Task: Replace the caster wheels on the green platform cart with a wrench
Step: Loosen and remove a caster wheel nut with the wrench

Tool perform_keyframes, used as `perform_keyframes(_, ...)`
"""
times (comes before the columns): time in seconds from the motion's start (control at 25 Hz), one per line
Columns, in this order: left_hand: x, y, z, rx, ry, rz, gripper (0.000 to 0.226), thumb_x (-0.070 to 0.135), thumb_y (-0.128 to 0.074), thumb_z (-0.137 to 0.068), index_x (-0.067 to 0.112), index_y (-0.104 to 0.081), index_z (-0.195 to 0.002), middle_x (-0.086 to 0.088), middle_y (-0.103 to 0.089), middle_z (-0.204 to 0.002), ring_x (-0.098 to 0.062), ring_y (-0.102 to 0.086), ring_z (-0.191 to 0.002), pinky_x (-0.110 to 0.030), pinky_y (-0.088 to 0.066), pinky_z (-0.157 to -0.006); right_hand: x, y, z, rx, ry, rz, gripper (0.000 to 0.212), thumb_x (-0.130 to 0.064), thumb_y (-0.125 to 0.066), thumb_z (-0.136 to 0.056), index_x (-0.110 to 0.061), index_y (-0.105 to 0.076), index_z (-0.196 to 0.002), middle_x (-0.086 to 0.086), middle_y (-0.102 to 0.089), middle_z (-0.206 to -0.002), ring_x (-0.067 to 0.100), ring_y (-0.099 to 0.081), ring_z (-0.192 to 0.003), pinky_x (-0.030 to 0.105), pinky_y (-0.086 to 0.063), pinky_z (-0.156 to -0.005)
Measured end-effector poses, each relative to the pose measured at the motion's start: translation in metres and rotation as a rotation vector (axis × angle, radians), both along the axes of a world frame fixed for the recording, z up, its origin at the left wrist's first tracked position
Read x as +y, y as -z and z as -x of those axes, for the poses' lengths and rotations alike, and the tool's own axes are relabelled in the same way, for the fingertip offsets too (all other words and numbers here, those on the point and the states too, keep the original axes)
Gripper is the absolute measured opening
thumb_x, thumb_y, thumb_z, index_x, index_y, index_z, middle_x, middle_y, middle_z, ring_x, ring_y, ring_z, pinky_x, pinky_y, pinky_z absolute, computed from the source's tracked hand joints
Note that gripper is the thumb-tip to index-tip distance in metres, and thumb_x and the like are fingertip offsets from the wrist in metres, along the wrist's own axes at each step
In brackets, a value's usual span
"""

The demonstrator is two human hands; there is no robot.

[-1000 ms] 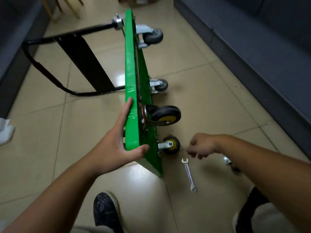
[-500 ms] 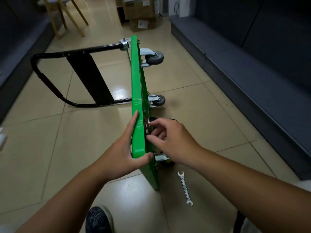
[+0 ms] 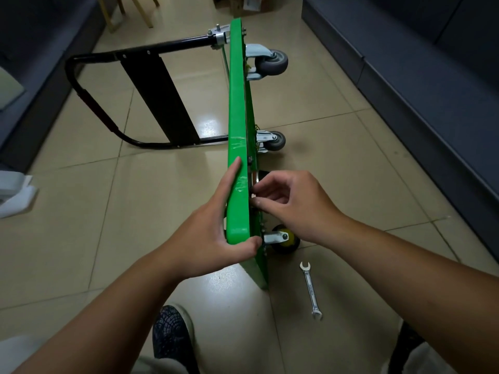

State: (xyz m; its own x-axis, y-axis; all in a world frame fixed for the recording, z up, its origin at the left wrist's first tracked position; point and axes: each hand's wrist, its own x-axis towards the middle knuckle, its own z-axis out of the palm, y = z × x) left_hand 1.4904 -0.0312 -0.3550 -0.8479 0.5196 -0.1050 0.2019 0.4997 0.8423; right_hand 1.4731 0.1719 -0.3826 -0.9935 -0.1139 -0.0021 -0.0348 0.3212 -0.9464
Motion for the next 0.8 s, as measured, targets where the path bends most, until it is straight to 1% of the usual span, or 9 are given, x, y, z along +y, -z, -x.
perform_keyframes(0.08, 0.0, 0.0, 0.0007, -0.01, 0.006, -0.005, 0.117, 0.032, -0.081, -0.074, 0.064, 0.001, -0.15, 0.052, -0.042, -0.126, -0.019, -0.065, -0.115, -0.048, -0.059, -0.09, -0.0012, -0.0005, -0.0034, 0.045, 0.002, -0.031, 0.015, -0.012, -0.082, -0.081, -0.021, -0.075, -0.091, -0.007, -0.075, -0.082, 0.009, -0.073, -0.078, 0.036, -0.061, -0.081)
perform_keyframes(0.24, 0.0002, -0.0003, 0.001, -0.002, 0.007, -0.002, 0.117, 0.031, -0.081, -0.073, 0.063, 0.0, -0.151, 0.052, -0.044, -0.122, -0.02, -0.067, -0.111, -0.047, -0.06, -0.088, -0.0047, -0.0018, -0.0071, 0.075, 0.024, -0.042, 0.018, -0.006, -0.081, -0.081, -0.018, -0.074, -0.093, -0.007, -0.074, -0.083, 0.008, -0.072, -0.076, 0.033, -0.062, -0.077)
perform_keyframes(0.32, 0.0002, -0.0003, 0.0012, -0.001, 0.004, -0.004, 0.117, 0.031, -0.081, -0.073, 0.063, 0.0, -0.151, 0.046, -0.046, -0.126, -0.022, -0.068, -0.109, -0.048, -0.06, -0.087, -0.0054, -0.0028, -0.0067, 0.062, 0.025, -0.009, 0.018, -0.004, -0.08, -0.081, -0.017, -0.073, -0.091, -0.006, -0.074, -0.082, 0.009, -0.072, -0.075, 0.032, -0.062, -0.077)
perform_keyframes(0.36, 0.0003, -0.0003, 0.0011, -0.003, 0.003, -0.007, 0.117, 0.031, -0.081, -0.073, 0.063, 0.0, -0.151, 0.04, -0.048, -0.13, -0.023, -0.069, -0.108, -0.048, -0.06, -0.086, -0.0056, -0.0029, -0.0067, 0.05, 0.031, 0.019, 0.017, -0.005, -0.08, -0.081, -0.017, -0.073, -0.09, -0.005, -0.074, -0.081, 0.009, -0.073, -0.075, 0.031, -0.062, -0.076)
perform_keyframes(0.44, 0.0003, -0.0001, 0.0013, -0.005, 0.005, -0.01, 0.116, 0.031, -0.08, -0.073, 0.064, 0.0, -0.151, 0.029, -0.048, -0.136, -0.025, -0.069, -0.106, -0.048, -0.061, -0.083, -0.0053, -0.0026, -0.0069, 0.027, 0.058, 0.07, 0.012, -0.009, -0.08, -0.082, -0.017, -0.074, -0.088, -0.004, -0.075, -0.08, 0.009, -0.073, -0.076, 0.031, -0.062, -0.077)
perform_keyframes(0.56, 0.001, 0.0001, 0.0018, -0.01, 0.007, -0.014, 0.116, 0.031, -0.081, -0.073, 0.064, 0.0, -0.15, 0.029, -0.044, -0.139, -0.026, -0.069, -0.107, -0.049, -0.061, -0.082, -0.0051, -0.001, -0.0065, 0.02, 0.099, 0.06, 0.007, -0.013, -0.079, -0.085, -0.018, -0.075, -0.089, -0.004, -0.076, -0.081, 0.009, -0.073, -0.078, 0.035, -0.062, -0.079)
perform_keyframes(0.64, 0.0009, 0.0003, 0.0019, -0.008, 0.007, -0.014, 0.116, 0.031, -0.081, -0.073, 0.064, 0.0, -0.15, 0.026, -0.045, -0.14, -0.026, -0.07, -0.105, -0.049, -0.061, -0.081, -0.0062, -0.0001, -0.0066, 0.011, 0.116, 0.042, 0.008, -0.016, -0.08, -0.084, -0.019, -0.074, -0.089, -0.004, -0.075, -0.08, 0.011, -0.073, -0.077, 0.037, -0.063, -0.077)
perform_keyframes(0.68, 0.0008, 0.0003, 0.0017, -0.006, 0.006, -0.015, 0.116, 0.031, -0.08, -0.073, 0.064, 0.0, -0.15, 0.026, -0.047, -0.14, -0.026, -0.07, -0.105, -0.049, -0.061, -0.082, -0.0064, 0.0003, -0.0065, 0.01, 0.12, 0.028, 0.009, -0.018, -0.08, -0.084, -0.02, -0.073, -0.089, -0.005, -0.075, -0.08, 0.011, -0.073, -0.076, 0.038, -0.063, -0.076)
perform_keyframes(0.8, 0.0007, 0.0009, 0.0015, 0.002, 0.005, -0.008, 0.116, 0.03, -0.081, -0.074, 0.063, 0.0, -0.151, 0.038, -0.046, -0.134, -0.023, -0.069, -0.107, -0.047, -0.061, -0.084, -0.0041, 0.0008, -0.0058, -0.008, 0.121, -0.025, 0.01, -0.024, -0.081, -0.084, -0.02, -0.074, -0.09, -0.004, -0.074, -0.079, 0.013, -0.072, -0.074, 0.037, -0.062, -0.074)
